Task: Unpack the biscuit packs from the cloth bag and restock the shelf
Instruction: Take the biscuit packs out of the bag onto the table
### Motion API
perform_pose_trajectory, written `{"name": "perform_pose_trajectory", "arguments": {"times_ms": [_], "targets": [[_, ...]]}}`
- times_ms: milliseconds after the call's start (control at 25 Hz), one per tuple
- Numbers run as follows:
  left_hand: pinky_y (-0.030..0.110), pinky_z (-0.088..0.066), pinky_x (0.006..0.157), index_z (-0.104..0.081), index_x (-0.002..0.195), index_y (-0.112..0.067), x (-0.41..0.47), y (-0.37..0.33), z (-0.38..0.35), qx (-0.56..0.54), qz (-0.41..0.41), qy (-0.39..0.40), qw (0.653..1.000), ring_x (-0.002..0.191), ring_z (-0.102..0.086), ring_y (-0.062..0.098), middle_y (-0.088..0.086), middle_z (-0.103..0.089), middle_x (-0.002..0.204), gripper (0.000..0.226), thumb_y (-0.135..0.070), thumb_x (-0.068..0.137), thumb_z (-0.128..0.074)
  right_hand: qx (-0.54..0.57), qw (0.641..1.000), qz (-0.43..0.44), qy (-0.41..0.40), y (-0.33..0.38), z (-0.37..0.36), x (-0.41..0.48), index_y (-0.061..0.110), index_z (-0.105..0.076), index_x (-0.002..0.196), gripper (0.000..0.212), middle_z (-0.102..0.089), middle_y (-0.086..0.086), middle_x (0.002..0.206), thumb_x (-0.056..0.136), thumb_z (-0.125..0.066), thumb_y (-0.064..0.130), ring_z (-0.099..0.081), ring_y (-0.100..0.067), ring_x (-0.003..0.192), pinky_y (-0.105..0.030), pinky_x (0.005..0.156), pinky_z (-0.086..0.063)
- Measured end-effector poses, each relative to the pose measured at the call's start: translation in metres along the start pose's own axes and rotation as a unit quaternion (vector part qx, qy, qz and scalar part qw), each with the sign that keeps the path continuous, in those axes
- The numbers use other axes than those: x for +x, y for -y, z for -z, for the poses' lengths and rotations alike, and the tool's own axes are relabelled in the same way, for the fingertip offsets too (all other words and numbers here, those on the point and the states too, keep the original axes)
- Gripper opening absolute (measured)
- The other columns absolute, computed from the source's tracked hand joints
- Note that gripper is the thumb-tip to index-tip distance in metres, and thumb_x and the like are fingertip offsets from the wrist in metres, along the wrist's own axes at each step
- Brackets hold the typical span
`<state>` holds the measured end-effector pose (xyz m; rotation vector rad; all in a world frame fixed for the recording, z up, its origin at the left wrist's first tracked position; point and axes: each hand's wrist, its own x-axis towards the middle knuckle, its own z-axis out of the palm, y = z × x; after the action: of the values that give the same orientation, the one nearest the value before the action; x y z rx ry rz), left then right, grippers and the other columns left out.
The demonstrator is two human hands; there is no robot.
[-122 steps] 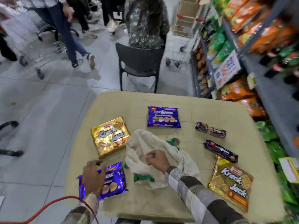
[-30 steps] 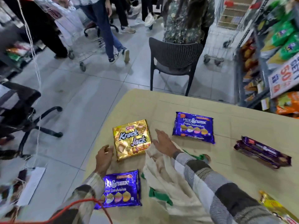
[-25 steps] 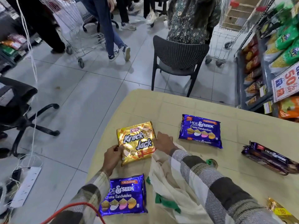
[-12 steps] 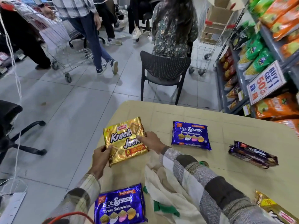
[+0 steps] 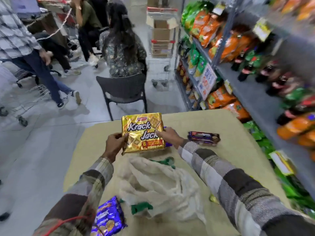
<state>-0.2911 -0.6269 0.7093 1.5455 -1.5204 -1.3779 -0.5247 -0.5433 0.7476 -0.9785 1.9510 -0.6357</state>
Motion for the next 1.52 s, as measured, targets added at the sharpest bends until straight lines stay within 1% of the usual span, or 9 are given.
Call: {"name": "perform_pose_trajectory", "arguments": {"times_ms": [200, 320, 440, 680, 880, 1040, 1160, 1360, 1520], "targets": [[0.036, -0.046, 0.071, -0.074, 0.088, 0.001, -0.018, -0.026, -0.130, 0.027, -0.024, 0.143, 0.989, 0.072, -0.058, 0.017, 0.015, -0.072, 0.079, 0.027, -0.025, 0.090, -0.069, 0.018, 0.994, -0.065, -0.082, -0.101, 0.094, -0.041, 0.007, -0.069, 0.110, 0.035, -0.069, -0.016, 0.117, 0.095, -0.060, 0.037, -0.064, -0.032, 0.109, -0.032, 0.086, -0.049], [0.035, -0.048, 0.068, -0.075, 0.085, -0.003, -0.044, -0.019, -0.205, 0.050, -0.024, 0.208, 0.976, 0.070, -0.060, 0.017, 0.016, -0.074, 0.081, 0.027, -0.029, 0.090, -0.069, 0.030, 0.985, -0.124, -0.117, -0.169, 0.132, -0.069, 0.012, -0.069, 0.100, 0.029, -0.070, -0.012, 0.116, 0.093, -0.061, 0.039, -0.064, -0.030, 0.108, -0.028, 0.081, -0.045], [0.031, -0.049, 0.065, -0.076, 0.082, -0.008, -0.071, -0.004, -0.262, 0.057, 0.001, 0.245, 0.968, 0.065, -0.061, 0.016, 0.012, -0.076, 0.078, 0.022, -0.029, 0.089, -0.071, 0.027, 0.976, -0.177, -0.125, -0.227, 0.150, -0.091, 0.004, -0.069, 0.101, 0.039, -0.072, -0.014, 0.110, 0.093, -0.060, 0.041, -0.067, -0.031, 0.102, -0.035, 0.085, -0.052], [0.041, -0.059, 0.072, -0.077, 0.086, -0.012, -0.112, 0.042, -0.339, 0.128, 0.020, 0.277, 0.952, 0.066, -0.068, 0.014, 0.004, -0.077, 0.079, 0.022, -0.034, 0.085, -0.074, 0.041, 0.962, -0.240, -0.121, -0.323, 0.157, -0.121, 0.007, -0.073, 0.100, 0.032, -0.073, -0.013, 0.107, 0.093, -0.060, 0.036, -0.068, -0.029, 0.100, -0.033, 0.083, -0.051], [0.045, -0.061, 0.077, -0.076, 0.089, -0.012, -0.141, 0.064, -0.363, 0.152, 0.053, 0.294, 0.942, 0.078, -0.074, 0.023, 0.005, -0.077, 0.082, 0.021, -0.032, 0.084, -0.075, 0.031, 0.954, -0.277, -0.109, -0.362, 0.155, -0.133, 0.017, -0.057, 0.064, 0.033, -0.066, -0.010, 0.088, 0.092, -0.062, 0.034, -0.066, -0.028, 0.094, -0.025, 0.068, -0.038], [0.045, -0.060, 0.080, -0.075, 0.095, -0.014, -0.147, 0.066, -0.369, 0.147, 0.065, 0.285, 0.945, 0.082, -0.074, 0.023, 0.004, -0.076, 0.086, 0.022, -0.033, 0.084, -0.074, 0.026, 0.952, -0.284, -0.110, -0.367, 0.157, -0.135, 0.014, -0.071, 0.085, 0.022, -0.072, -0.013, 0.103, 0.090, -0.063, 0.034, -0.066, -0.029, 0.098, -0.026, 0.072, -0.043], [0.046, -0.060, 0.080, -0.073, 0.096, -0.011, -0.149, 0.064, -0.369, 0.156, 0.068, 0.289, 0.942, 0.083, -0.073, 0.023, 0.005, -0.075, 0.088, 0.024, -0.032, 0.086, -0.073, 0.014, 0.949, -0.292, -0.116, -0.367, 0.156, -0.136, 0.014, -0.069, 0.076, 0.024, -0.073, -0.015, 0.102, 0.087, -0.066, 0.035, -0.067, -0.030, 0.093, -0.028, 0.073, -0.047], [0.044, -0.060, 0.082, -0.070, 0.108, -0.004, -0.152, 0.061, -0.360, 0.166, 0.071, 0.309, 0.934, 0.091, -0.072, 0.028, 0.012, -0.074, 0.099, 0.037, -0.034, 0.086, -0.073, -0.009, 0.945, -0.307, -0.111, -0.366, 0.150, -0.136, 0.012, -0.071, 0.089, 0.024, -0.071, -0.017, 0.108, 0.086, -0.067, 0.036, -0.066, -0.033, 0.100, -0.029, 0.076, -0.048], [0.028, -0.053, 0.082, -0.064, 0.120, -0.004, -0.147, 0.050, -0.348, 0.178, 0.110, 0.365, 0.907, 0.094, -0.067, 0.020, 0.010, -0.070, 0.110, 0.051, -0.041, 0.085, -0.073, -0.047, 0.932, -0.335, -0.132, -0.356, 0.144, -0.130, 0.010, -0.063, 0.117, 0.039, -0.060, -0.020, 0.125, 0.086, -0.065, 0.033, -0.058, -0.037, 0.114, -0.039, 0.095, -0.049]]}}
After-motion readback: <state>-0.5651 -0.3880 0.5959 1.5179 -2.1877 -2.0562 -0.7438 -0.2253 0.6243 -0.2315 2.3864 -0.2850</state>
